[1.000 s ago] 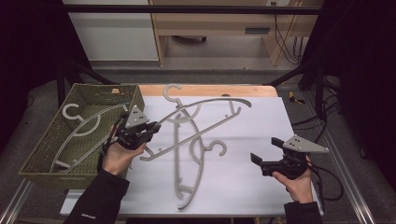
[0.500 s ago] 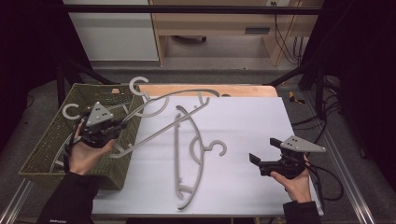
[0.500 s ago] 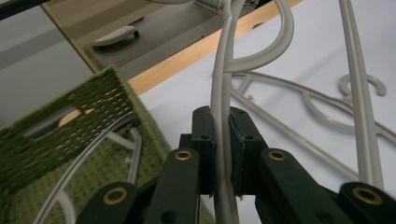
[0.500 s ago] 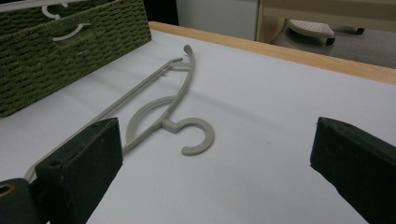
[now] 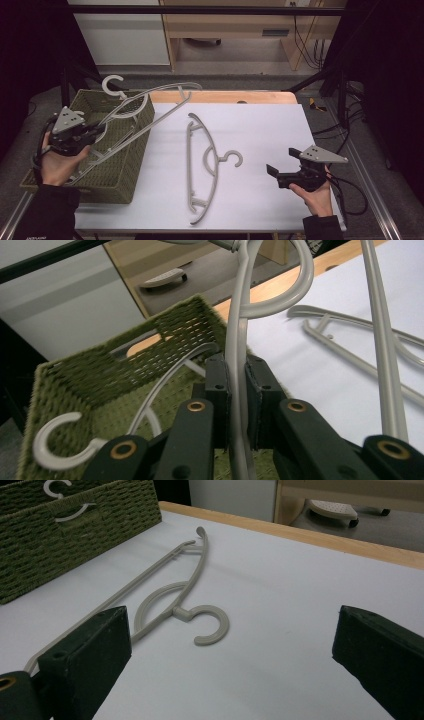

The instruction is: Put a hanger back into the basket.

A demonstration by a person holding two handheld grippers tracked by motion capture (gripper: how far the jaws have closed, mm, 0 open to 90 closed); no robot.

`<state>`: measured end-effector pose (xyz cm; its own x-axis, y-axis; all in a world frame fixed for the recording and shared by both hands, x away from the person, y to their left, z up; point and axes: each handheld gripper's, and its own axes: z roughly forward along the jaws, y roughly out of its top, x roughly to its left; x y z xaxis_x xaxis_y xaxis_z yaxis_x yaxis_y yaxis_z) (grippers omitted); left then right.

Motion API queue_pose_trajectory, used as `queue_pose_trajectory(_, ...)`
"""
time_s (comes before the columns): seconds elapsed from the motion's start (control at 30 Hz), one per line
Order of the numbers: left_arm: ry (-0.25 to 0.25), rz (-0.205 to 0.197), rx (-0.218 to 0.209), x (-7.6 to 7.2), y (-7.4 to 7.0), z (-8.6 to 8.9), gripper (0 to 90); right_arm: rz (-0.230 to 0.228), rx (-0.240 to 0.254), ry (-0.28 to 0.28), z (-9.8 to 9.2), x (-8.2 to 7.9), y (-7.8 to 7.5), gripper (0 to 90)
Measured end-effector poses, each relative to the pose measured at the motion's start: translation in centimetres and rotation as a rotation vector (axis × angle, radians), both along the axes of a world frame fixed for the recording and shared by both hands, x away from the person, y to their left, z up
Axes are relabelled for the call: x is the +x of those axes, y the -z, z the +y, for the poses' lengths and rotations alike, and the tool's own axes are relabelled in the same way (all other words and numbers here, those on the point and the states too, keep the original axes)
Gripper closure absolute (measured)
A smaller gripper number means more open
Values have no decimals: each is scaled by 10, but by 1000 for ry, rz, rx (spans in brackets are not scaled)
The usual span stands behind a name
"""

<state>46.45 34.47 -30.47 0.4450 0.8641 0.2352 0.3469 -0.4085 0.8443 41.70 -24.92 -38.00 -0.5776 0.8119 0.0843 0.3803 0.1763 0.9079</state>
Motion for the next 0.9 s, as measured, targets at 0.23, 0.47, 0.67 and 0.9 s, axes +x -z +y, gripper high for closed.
queue_pose_trajectory(0.23, -52, -8, 0, 3, 4, 30, 818, 0, -2, 1, 0, 0, 0, 26)
queue_pose_trajectory(0.47, -103, -5, 14, 6, 11, 56, 817, 1, -11, -3, 0, 1, 1, 26)
queue_pose_trajectory(0.67, -146, 7, 8, 8, 19, 76, 817, 3, -12, 2, 1, 1, 2, 25)
queue_pose_trajectory(0.9, -163, 29, 21, 8, 28, 92, 817, 5, -11, -5, 1, 2, 2, 26)
